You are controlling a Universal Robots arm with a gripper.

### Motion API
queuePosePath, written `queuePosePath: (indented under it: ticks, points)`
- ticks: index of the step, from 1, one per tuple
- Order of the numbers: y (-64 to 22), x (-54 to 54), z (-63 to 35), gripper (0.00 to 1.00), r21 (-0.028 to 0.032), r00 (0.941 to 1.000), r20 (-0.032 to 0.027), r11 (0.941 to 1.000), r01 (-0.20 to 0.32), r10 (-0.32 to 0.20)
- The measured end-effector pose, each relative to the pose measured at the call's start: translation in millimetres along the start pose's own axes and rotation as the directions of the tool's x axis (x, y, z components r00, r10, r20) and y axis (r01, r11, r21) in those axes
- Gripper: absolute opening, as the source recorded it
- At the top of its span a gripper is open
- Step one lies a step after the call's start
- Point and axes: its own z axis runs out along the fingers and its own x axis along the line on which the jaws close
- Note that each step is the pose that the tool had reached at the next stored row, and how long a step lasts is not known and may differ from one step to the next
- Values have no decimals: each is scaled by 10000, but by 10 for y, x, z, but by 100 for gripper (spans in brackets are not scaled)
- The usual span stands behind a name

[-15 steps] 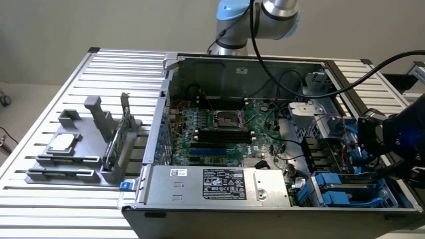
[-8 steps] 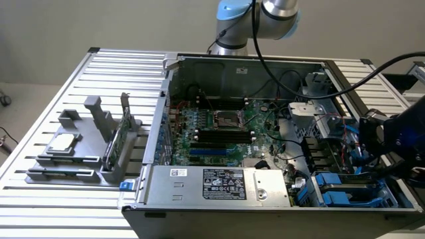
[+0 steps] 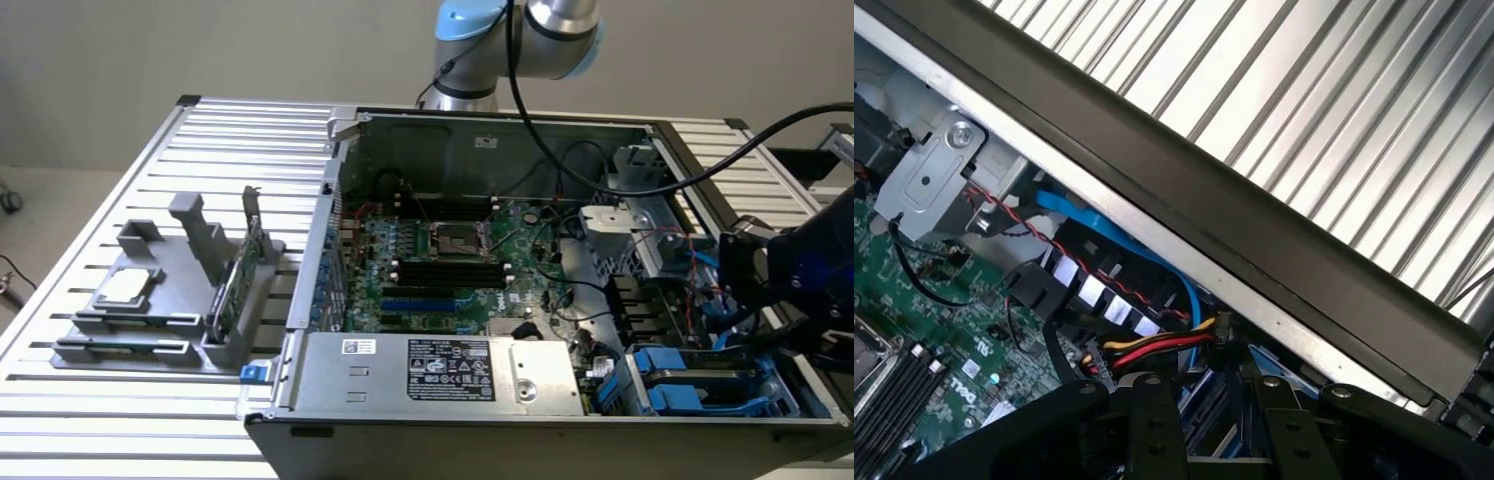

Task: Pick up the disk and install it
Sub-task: 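Insert the first disk wire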

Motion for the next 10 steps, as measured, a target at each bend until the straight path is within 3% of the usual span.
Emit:
queuePosePath:
  ticks: [5, 10]
  points:
    - [5, 5, 3, 34, 60, 10000, -49, 10000, -63, 63]
    - [11, 14, 5, 19, 145, 9999, -101, 9998, -137, 138]
